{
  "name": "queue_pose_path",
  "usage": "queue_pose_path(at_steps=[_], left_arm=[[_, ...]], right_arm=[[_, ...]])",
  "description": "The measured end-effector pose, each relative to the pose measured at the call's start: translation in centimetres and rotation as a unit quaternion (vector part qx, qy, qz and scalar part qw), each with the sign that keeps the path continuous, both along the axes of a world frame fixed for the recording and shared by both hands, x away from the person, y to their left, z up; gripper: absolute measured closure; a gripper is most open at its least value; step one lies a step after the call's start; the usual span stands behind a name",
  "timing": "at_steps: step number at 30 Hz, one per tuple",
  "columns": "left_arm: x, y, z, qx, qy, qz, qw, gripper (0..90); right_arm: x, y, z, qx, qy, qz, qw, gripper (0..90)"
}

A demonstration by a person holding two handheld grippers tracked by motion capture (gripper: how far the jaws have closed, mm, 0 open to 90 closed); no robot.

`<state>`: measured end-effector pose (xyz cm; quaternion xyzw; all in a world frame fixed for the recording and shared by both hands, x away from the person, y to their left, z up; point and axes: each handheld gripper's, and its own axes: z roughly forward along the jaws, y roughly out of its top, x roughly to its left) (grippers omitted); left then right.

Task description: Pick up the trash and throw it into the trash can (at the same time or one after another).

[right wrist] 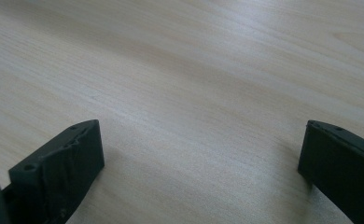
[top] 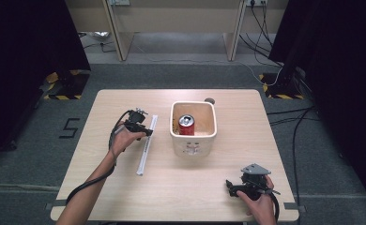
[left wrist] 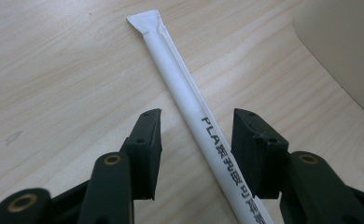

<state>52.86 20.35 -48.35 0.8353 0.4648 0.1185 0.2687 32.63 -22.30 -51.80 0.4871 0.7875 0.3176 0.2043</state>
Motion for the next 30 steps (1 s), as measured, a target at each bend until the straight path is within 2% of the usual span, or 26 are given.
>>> queue_pose_path(at_steps=[3, 6, 11, 14, 17, 20, 24, 30], left_arm=[[0.3, -0.4, -0.5, 0.003, 0.005, -0.002, 1.0000, 53.8], [0.6, -0.7, -0.9, 0.013, 0.001, -0.004, 0.9999, 59.3], [0.4, -0.8, -0.9, 0.010, 0.000, -0.016, 0.9998, 76.9], [0.4, -0.7, -0.8, 0.005, 0.000, -0.018, 0.9998, 78.9], [0.3, -0.4, -0.2, -0.001, -0.009, -0.019, 0.9998, 79.0], [0.1, 0.2, 1.2, -0.010, -0.028, -0.016, 0.9994, 79.1], [-0.1, 1.0, 4.2, -0.024, -0.053, -0.013, 0.9982, 79.0], [-0.5, 1.0, 9.3, -0.052, -0.091, -0.024, 0.9942, 79.0]], right_arm=[[0.0, 0.0, 0.0, 0.000, 0.000, 0.000, 1.0000, 0.2], [0.0, 0.0, 0.0, 0.000, 0.000, 0.000, 1.0000, 0.3], [0.0, 0.0, 0.0, 0.000, 0.000, 0.000, 1.0000, 0.2], [0.0, 0.0, 0.0, 0.000, 0.000, 0.000, 1.0000, 0.3], [0.0, 0.0, 0.0, 0.000, 0.000, 0.000, 1.0000, 0.2], [0.0, 0.0, 0.0, 0.000, 0.000, 0.000, 1.0000, 0.2], [0.0, 0.0, 0.0, 0.000, 0.000, 0.000, 1.0000, 0.3], [0.0, 0.0, 0.0, 0.000, 0.000, 0.000, 1.0000, 0.2]])
